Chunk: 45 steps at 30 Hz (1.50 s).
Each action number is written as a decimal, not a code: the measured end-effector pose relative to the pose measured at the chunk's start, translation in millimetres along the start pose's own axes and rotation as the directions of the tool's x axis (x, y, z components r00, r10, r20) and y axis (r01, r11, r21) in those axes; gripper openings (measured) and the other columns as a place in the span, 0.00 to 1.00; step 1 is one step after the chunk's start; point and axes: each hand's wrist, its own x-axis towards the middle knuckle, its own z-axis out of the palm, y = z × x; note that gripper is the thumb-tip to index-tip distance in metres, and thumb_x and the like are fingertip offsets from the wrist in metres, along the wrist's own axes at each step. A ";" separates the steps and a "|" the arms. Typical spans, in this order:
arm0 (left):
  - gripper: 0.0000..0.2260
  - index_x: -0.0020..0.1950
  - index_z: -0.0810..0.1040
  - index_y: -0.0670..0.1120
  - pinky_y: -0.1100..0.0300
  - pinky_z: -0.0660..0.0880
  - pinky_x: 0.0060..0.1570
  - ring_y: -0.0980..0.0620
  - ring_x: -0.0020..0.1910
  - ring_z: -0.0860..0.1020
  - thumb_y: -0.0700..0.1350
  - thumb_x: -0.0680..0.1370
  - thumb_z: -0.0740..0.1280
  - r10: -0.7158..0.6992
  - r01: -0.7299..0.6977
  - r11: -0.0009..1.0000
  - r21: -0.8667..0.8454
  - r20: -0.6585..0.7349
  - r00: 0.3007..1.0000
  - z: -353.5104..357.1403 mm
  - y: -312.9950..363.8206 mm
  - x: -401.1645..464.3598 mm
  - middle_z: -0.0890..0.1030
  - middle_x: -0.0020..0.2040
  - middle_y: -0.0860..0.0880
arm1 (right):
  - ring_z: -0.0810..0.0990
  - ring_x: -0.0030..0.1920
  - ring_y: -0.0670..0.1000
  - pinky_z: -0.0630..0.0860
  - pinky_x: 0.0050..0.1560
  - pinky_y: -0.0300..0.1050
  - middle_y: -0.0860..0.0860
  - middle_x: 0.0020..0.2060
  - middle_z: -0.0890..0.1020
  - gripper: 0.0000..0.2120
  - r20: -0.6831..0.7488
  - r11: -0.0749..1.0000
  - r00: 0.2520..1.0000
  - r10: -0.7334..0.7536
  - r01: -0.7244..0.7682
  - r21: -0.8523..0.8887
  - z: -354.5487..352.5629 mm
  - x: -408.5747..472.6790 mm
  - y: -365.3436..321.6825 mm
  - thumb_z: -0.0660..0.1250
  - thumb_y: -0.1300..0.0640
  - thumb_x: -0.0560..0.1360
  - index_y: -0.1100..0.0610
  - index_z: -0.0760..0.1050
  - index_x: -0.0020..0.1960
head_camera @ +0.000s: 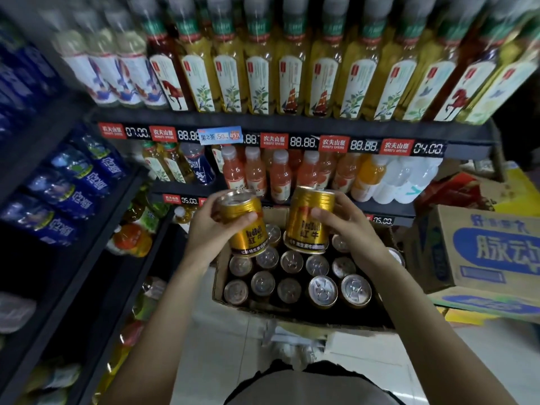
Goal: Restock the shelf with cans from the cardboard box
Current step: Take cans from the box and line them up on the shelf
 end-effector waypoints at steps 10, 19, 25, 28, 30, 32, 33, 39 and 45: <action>0.30 0.59 0.74 0.54 0.80 0.69 0.47 0.72 0.50 0.74 0.54 0.58 0.76 0.449 -0.459 0.857 0.236 0.098 0.888 7.8 148.6 33.4 0.78 0.53 0.60 | 0.81 0.51 0.46 0.79 0.51 0.46 0.47 0.51 0.81 0.33 0.037 0.844 0.912 -0.409 0.394 -0.364 -43.2 12.7 -129.6 0.75 0.39 0.60 0.48 0.69 0.61; 0.29 0.62 0.73 0.51 0.83 0.64 0.45 0.72 0.51 0.71 0.57 0.64 0.74 0.734 -0.691 0.651 0.315 -0.028 0.679 23.6 269.2 72.0 0.76 0.57 0.59 | 0.82 0.51 0.47 0.79 0.52 0.45 0.50 0.49 0.83 0.30 -0.050 0.704 0.737 -0.674 0.620 -0.345 -62.1 41.4 -260.2 0.72 0.44 0.63 0.55 0.72 0.61; 0.32 0.68 0.69 0.51 0.65 0.68 0.58 0.57 0.61 0.70 0.59 0.67 0.72 0.746 -0.665 0.649 0.369 -0.138 0.651 28.8 329.1 121.5 0.73 0.64 0.54 | 0.81 0.54 0.48 0.79 0.55 0.49 0.50 0.53 0.82 0.30 -0.074 0.632 0.664 -0.744 0.664 -0.399 -74.4 91.0 -320.4 0.75 0.47 0.65 0.54 0.70 0.64; 0.33 0.69 0.69 0.51 0.57 0.69 0.62 0.52 0.65 0.71 0.61 0.67 0.72 0.730 -0.637 0.667 0.387 -0.167 0.663 33.7 342.5 150.1 0.74 0.67 0.50 | 0.79 0.55 0.48 0.78 0.57 0.48 0.49 0.54 0.80 0.29 -0.090 0.612 0.648 -0.756 0.652 -0.447 -77.1 115.9 -336.2 0.75 0.48 0.66 0.53 0.70 0.63; 0.33 0.69 0.70 0.51 0.55 0.69 0.63 0.51 0.65 0.71 0.61 0.68 0.71 0.723 -0.627 0.671 0.396 -0.161 0.672 36.6 346.4 167.7 0.74 0.66 0.50 | 0.77 0.57 0.49 0.77 0.58 0.48 0.48 0.54 0.77 0.29 -0.096 0.606 0.648 -0.756 0.635 -0.479 -79.3 132.4 -342.2 0.75 0.48 0.67 0.54 0.70 0.64; 0.34 0.70 0.69 0.50 0.52 0.70 0.64 0.50 0.66 0.71 0.63 0.67 0.70 0.711 -0.611 0.678 0.408 -0.157 0.685 38.0 348.8 184.0 0.74 0.67 0.49 | 0.76 0.58 0.51 0.76 0.59 0.49 0.48 0.54 0.76 0.29 -0.099 0.612 0.660 -0.745 0.616 -0.495 -81.4 148.5 -346.0 0.74 0.48 0.68 0.55 0.70 0.65; 0.35 0.70 0.69 0.50 0.51 0.70 0.64 0.49 0.66 0.71 0.64 0.67 0.70 0.697 -0.598 0.691 0.405 -0.154 0.701 38.5 349.6 191.3 0.74 0.67 0.48 | 0.77 0.57 0.51 0.77 0.58 0.49 0.48 0.54 0.76 0.29 -0.101 0.621 0.669 -0.736 0.608 -0.494 -82.1 155.8 -347.3 0.74 0.48 0.68 0.55 0.70 0.65; 0.39 0.70 0.68 0.48 0.54 0.70 0.64 0.49 0.66 0.71 0.67 0.65 0.69 0.623 -0.572 0.720 0.394 -0.004 0.782 38.9 355.9 219.1 0.73 0.68 0.48 | 0.74 0.56 0.49 0.75 0.53 0.42 0.54 0.60 0.76 0.29 -0.074 0.590 0.686 -0.724 0.560 -0.581 -87.9 192.9 -353.3 0.70 0.52 0.72 0.58 0.66 0.69; 0.33 0.74 0.62 0.48 0.57 0.66 0.64 0.49 0.71 0.65 0.55 0.72 0.70 0.599 -0.581 0.703 0.410 0.099 0.795 32.0 361.8 236.7 0.67 0.72 0.48 | 0.73 0.63 0.52 0.74 0.56 0.42 0.56 0.65 0.73 0.27 -0.023 0.591 0.731 -0.682 0.532 -0.607 -102.8 206.3 -353.1 0.67 0.57 0.75 0.58 0.62 0.71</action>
